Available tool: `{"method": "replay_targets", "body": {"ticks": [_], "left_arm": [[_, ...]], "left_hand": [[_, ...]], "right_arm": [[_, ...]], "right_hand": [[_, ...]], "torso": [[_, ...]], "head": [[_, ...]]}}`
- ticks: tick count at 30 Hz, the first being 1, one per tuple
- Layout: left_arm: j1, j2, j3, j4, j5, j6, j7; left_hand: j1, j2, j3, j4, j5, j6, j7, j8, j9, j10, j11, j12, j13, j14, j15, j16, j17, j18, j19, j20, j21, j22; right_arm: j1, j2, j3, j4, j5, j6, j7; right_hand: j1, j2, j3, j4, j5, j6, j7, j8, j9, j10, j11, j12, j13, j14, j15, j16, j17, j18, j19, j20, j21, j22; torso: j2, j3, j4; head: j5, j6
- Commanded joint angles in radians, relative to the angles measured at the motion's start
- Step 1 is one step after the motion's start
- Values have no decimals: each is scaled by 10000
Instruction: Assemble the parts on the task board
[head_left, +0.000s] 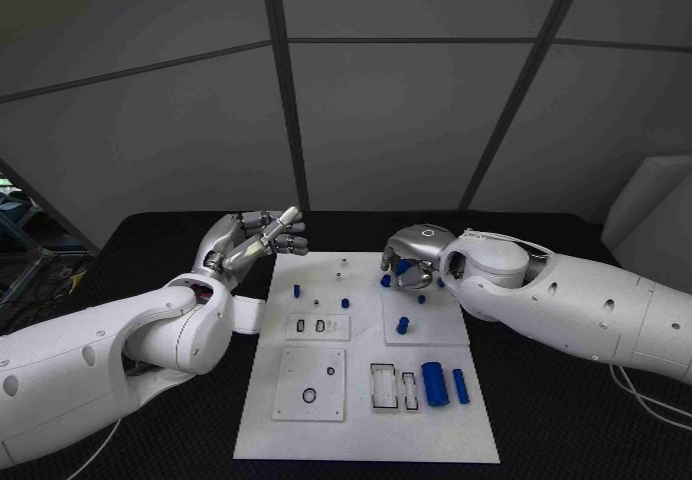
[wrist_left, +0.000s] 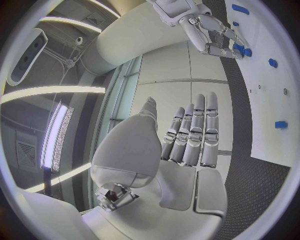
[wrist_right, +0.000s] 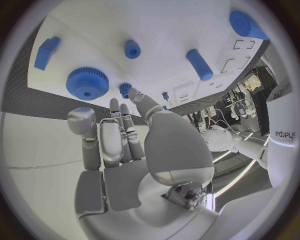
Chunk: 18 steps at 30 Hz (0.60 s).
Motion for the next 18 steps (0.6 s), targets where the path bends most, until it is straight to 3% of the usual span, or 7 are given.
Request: {"method": "replay_targets", "body": {"ticks": [1,7,8,18], "left_arm": [[11,-3,10,22,-13,118,75],[11,-3,10,22,-13,118,75],[11,-11,10,21,-12,133,62],[12,-16,10,-3,-12,199,38]], "left_hand": [[22,100,-65,-1,-43,-53,19,-68,-10,-63,-27,-55,-12,-24,56,-56,10,-151,-51,53,46,12],[22,100,-65,-1,-43,-53,19,-68,-10,-63,-27,-55,-12,-24,56,-56,10,-151,-51,53,46,12],[4,116,-96,3,-42,-76,36,-111,-9,-125,-7,-119,-17,-64,74,-115,32,-154,-98,67,66,27],[2,117,-99,4,-43,-77,37,-114,-9,-130,-5,-125,-17,-69,76,-122,35,-154,-103,69,68,28]], "right_arm": [[26,6,10,2,-126,105,-69],[26,6,10,2,-126,105,-69],[26,85,9,-123,-108,218,-71],[26,436,6,-427,104,641,102]], "right_hand": [[0,-88,42,-3,-20,-50,9,-37,8,-58,7,-14,13,555,26,64,10,-75,69,27,34,9],[0,-88,42,-3,-20,-50,9,-37,8,-58,7,-14,13,555,26,64,10,-75,69,27,34,9],[51,-6,408,163,22,-9,22,-15,23,50,-3,36,66,539,28,314,235,-110,122,43,296,330],[52,16,502,215,21,23,35,-8,29,111,-6,46,81,531,29,346,250,-111,110,43,331,360]], "torso": [[3,0,1],[3,0,1],[27,-2,1],[45,-1,-12]], "head": [[0,1],[0,1],[21,-149],[61,-176]]}}
